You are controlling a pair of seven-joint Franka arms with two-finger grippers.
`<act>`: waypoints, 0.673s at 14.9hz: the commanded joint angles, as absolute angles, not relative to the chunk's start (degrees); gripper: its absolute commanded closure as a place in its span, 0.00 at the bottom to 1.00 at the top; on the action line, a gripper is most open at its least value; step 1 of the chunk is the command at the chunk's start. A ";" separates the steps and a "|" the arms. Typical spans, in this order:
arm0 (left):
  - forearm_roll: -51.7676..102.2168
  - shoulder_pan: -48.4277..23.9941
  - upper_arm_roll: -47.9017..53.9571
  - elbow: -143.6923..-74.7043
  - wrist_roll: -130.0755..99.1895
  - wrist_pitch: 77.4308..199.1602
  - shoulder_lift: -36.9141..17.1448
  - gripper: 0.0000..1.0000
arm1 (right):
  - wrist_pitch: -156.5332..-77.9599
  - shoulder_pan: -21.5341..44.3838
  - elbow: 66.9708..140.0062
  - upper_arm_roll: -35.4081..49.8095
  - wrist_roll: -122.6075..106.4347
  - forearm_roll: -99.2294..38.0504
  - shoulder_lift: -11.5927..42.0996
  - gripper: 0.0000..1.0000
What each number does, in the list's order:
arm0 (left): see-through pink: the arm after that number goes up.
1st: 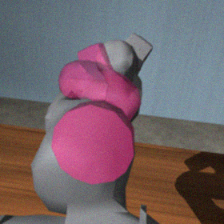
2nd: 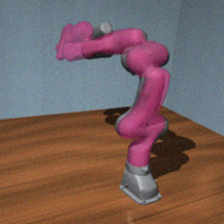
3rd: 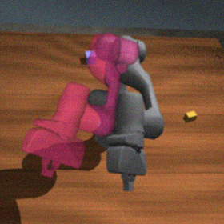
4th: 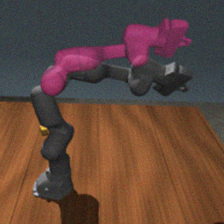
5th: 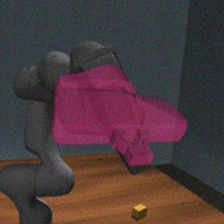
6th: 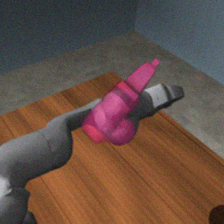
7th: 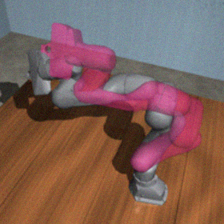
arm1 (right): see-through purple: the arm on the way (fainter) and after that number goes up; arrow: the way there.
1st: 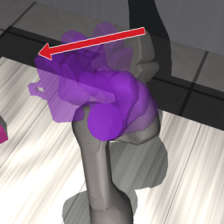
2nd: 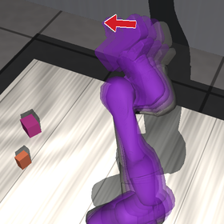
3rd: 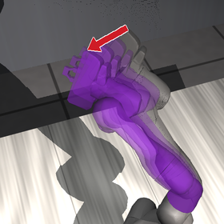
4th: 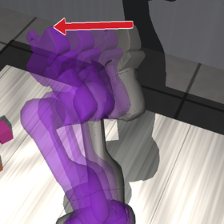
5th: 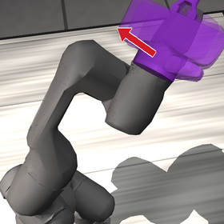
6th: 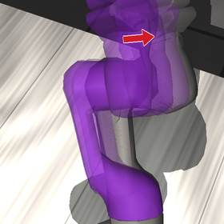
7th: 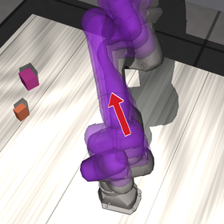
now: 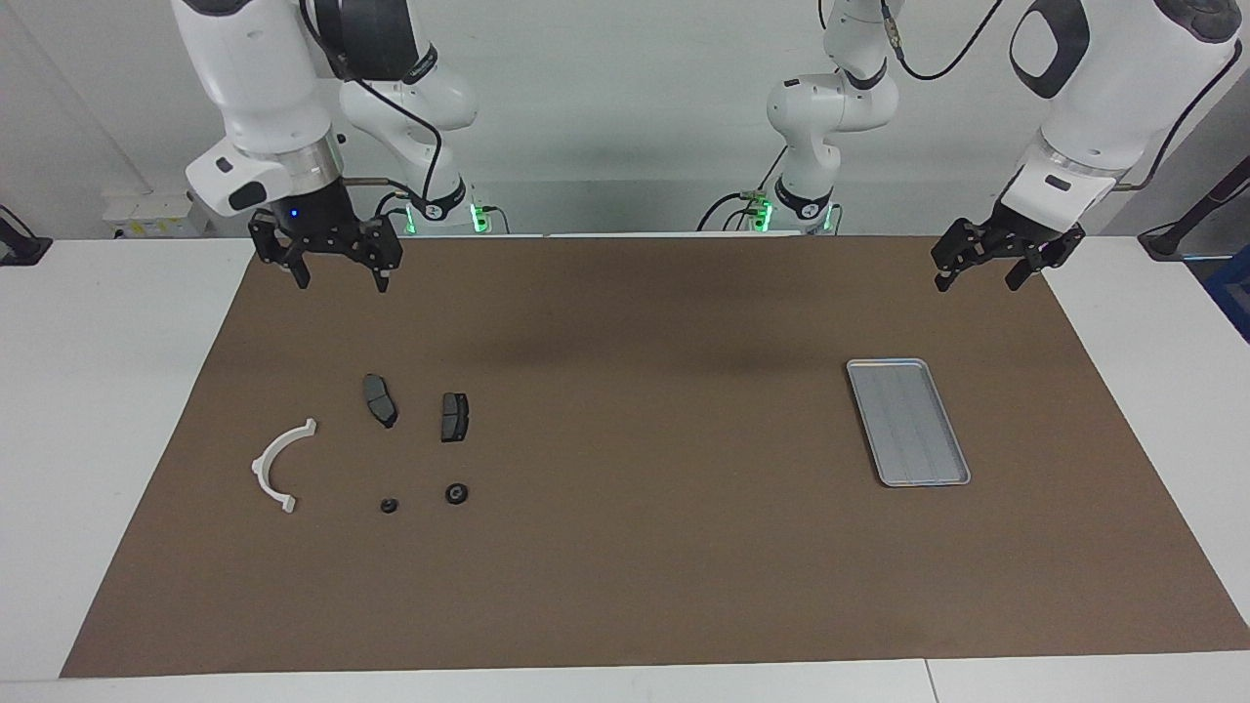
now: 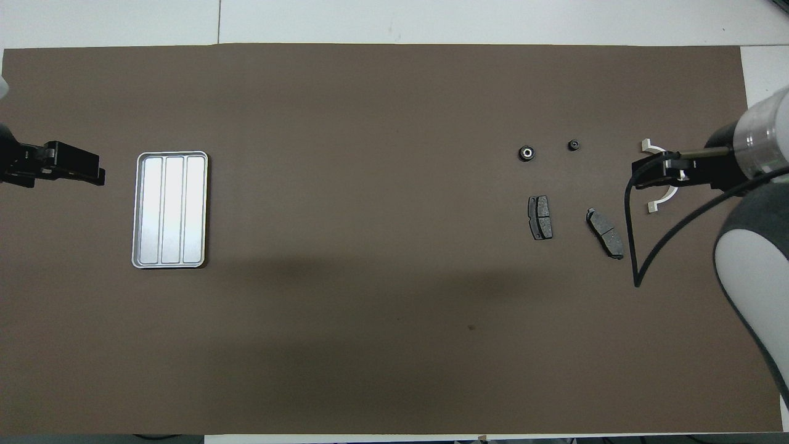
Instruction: Place bearing gear from tray to pile
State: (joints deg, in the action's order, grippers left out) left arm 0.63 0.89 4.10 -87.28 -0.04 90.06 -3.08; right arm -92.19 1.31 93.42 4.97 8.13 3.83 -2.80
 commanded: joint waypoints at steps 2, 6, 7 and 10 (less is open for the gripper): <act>0.00 0.53 4.31 -87.28 0.53 88.16 -2.20 0.00 | -87.12 1.05 95.45 5.19 4.22 1.93 -5.80 0.00; 0.00 0.53 4.39 -87.36 0.62 88.15 -2.11 0.00 | -84.11 0.97 95.45 4.92 4.75 -1.23 -5.80 0.00; 0.00 0.53 4.39 -87.54 0.62 88.24 -2.02 0.00 | -84.29 1.05 95.45 4.92 5.44 -1.14 -5.80 0.00; 0.09 0.53 4.39 -87.54 0.62 88.07 -2.02 0.00 | -84.20 0.97 95.45 4.75 5.80 -1.06 -5.80 0.00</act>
